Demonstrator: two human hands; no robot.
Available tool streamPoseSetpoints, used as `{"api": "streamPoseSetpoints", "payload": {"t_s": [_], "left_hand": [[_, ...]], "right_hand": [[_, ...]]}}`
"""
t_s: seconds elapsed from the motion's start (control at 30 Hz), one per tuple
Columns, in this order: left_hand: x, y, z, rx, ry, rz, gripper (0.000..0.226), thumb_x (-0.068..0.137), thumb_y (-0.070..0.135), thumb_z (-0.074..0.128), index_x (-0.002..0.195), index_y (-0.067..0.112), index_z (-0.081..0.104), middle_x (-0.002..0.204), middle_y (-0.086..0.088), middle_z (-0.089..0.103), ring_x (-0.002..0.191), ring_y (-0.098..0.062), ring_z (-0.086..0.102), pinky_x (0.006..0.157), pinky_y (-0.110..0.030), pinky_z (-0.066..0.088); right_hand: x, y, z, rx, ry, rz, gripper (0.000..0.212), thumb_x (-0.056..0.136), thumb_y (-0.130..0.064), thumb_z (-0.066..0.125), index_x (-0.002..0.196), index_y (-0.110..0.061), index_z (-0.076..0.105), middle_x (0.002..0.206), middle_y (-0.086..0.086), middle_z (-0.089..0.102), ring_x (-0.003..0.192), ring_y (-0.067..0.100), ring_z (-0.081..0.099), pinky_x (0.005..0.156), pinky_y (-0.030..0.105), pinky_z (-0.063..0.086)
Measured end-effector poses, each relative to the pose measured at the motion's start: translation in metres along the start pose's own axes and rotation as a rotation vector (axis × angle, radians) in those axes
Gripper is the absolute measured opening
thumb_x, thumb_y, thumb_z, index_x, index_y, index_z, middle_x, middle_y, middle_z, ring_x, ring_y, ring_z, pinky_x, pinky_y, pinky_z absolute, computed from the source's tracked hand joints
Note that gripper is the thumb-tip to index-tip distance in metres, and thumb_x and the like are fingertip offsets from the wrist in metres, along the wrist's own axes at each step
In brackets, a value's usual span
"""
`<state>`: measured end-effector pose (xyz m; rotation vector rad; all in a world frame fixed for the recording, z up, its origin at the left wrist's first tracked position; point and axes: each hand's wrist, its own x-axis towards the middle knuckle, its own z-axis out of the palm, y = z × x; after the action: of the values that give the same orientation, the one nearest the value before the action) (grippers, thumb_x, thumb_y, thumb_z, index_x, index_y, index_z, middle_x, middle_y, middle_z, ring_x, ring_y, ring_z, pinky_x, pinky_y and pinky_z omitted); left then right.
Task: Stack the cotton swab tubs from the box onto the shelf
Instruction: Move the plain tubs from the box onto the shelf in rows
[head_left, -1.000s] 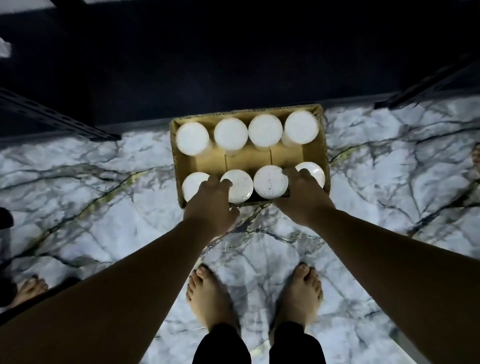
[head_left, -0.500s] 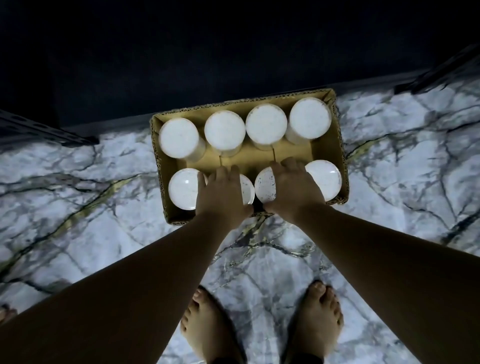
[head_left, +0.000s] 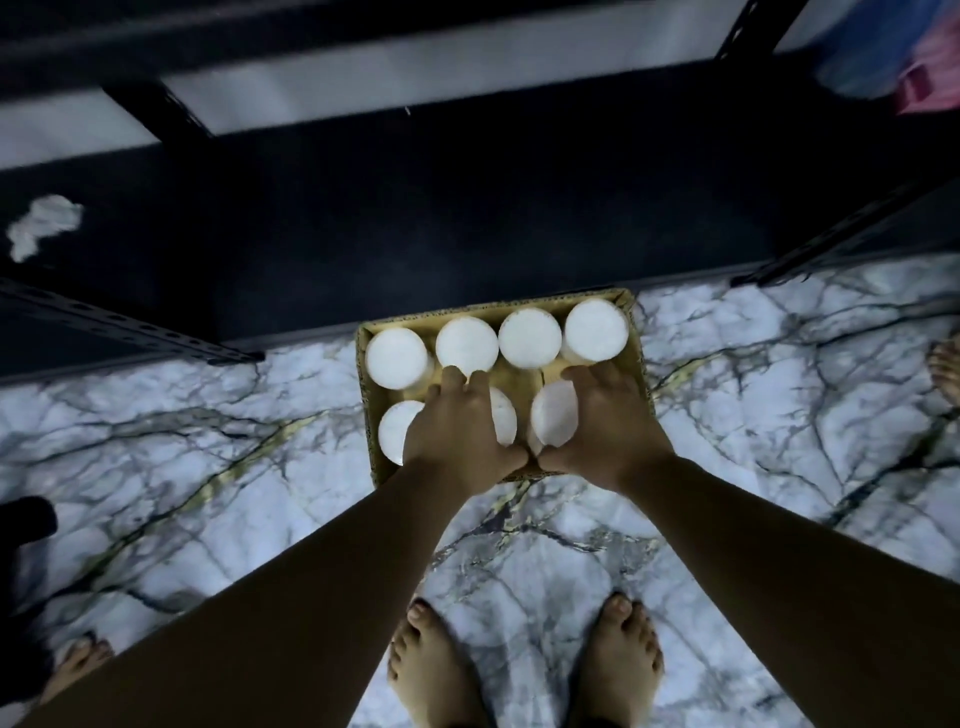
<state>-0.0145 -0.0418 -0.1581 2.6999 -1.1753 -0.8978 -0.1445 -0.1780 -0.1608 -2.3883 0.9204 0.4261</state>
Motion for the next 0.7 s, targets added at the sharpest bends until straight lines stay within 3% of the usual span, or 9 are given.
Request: {"api": "streamPoseSetpoints", "payload": {"t_s": [0.07, 0.17, 0.27, 0.37, 0.43, 0.5, 0.7], "left_hand": [[-0.018, 0.008, -0.032, -0.008, 0.044, -0.006, 0.098, 0.057, 0.074, 0.059, 0.135, 0.015, 0.050, 0.130, -0.008, 0.045, 0.116, -0.031, 0.050, 0.086, -0.040, 0.053], [-0.052, 0.020, -0.076, -0.050, 0.075, -0.018, 0.095, 0.060, 0.072, 0.054, 0.136, 0.015, 0.052, 0.127, -0.007, 0.046, 0.118, -0.030, 0.049, 0.089, -0.038, 0.052], [-0.089, 0.033, -0.119, -0.128, 0.113, -0.030, 0.089, 0.059, 0.071, 0.051, 0.134, 0.023, 0.053, 0.125, -0.004, 0.051, 0.118, -0.028, 0.051, 0.087, -0.039, 0.054], [-0.129, 0.046, -0.164, -0.198, 0.147, -0.028, 0.073, 0.063, 0.067, 0.057, 0.127, 0.033, 0.057, 0.126, 0.004, 0.053, 0.115, -0.023, 0.056, 0.081, -0.040, 0.057], [-0.156, 0.056, -0.197, -0.240, 0.195, -0.013, 0.068, 0.063, 0.067, 0.054, 0.125, 0.039, 0.059, 0.124, 0.008, 0.054, 0.111, -0.020, 0.060, 0.077, -0.039, 0.057], [-0.180, 0.066, -0.231, -0.257, 0.225, -0.001, 0.067, 0.064, 0.065, 0.053, 0.127, 0.043, 0.059, 0.122, 0.012, 0.053, 0.111, -0.017, 0.059, 0.078, -0.037, 0.057], [-0.250, 0.096, -0.336, -0.282, 0.277, 0.119, 0.061, 0.070, 0.060, 0.053, 0.128, 0.042, 0.062, 0.126, 0.020, 0.053, 0.121, -0.009, 0.052, 0.093, -0.035, 0.052]], "right_hand": [[-0.018, -0.010, -0.030, 0.092, 0.009, 0.013, 0.096, 0.040, -0.065, 0.075, 0.124, -0.022, 0.054, 0.131, 0.003, 0.045, 0.122, 0.032, 0.047, 0.099, 0.045, 0.048], [-0.051, -0.029, -0.078, 0.159, 0.008, -0.029, 0.084, 0.048, -0.062, 0.071, 0.124, -0.028, 0.057, 0.131, -0.001, 0.050, 0.127, 0.028, 0.049, 0.104, 0.043, 0.045], [-0.090, -0.054, -0.131, 0.210, 0.056, -0.051, 0.065, 0.060, -0.049, 0.077, 0.121, -0.027, 0.065, 0.127, -0.001, 0.059, 0.125, 0.024, 0.050, 0.099, 0.031, 0.041], [-0.130, -0.077, -0.183, 0.263, 0.103, -0.073, 0.060, 0.066, -0.035, 0.083, 0.124, -0.027, 0.069, 0.137, -0.002, 0.059, 0.129, 0.012, 0.042, 0.105, 0.027, 0.034], [-0.153, -0.089, -0.216, 0.296, 0.121, -0.084, 0.062, 0.063, -0.039, 0.082, 0.123, -0.030, 0.070, 0.144, -0.006, 0.055, 0.133, 0.007, 0.039, 0.111, 0.029, 0.034], [-0.174, -0.099, -0.246, 0.328, 0.162, -0.071, 0.067, 0.057, -0.052, 0.073, 0.122, -0.038, 0.070, 0.148, -0.012, 0.051, 0.135, 0.012, 0.042, 0.112, 0.033, 0.038], [-0.240, -0.128, -0.349, 0.371, 0.252, -0.156, 0.063, 0.057, -0.056, 0.063, 0.118, -0.041, 0.072, 0.139, -0.025, 0.052, 0.128, 0.005, 0.043, 0.106, 0.029, 0.039]]}}
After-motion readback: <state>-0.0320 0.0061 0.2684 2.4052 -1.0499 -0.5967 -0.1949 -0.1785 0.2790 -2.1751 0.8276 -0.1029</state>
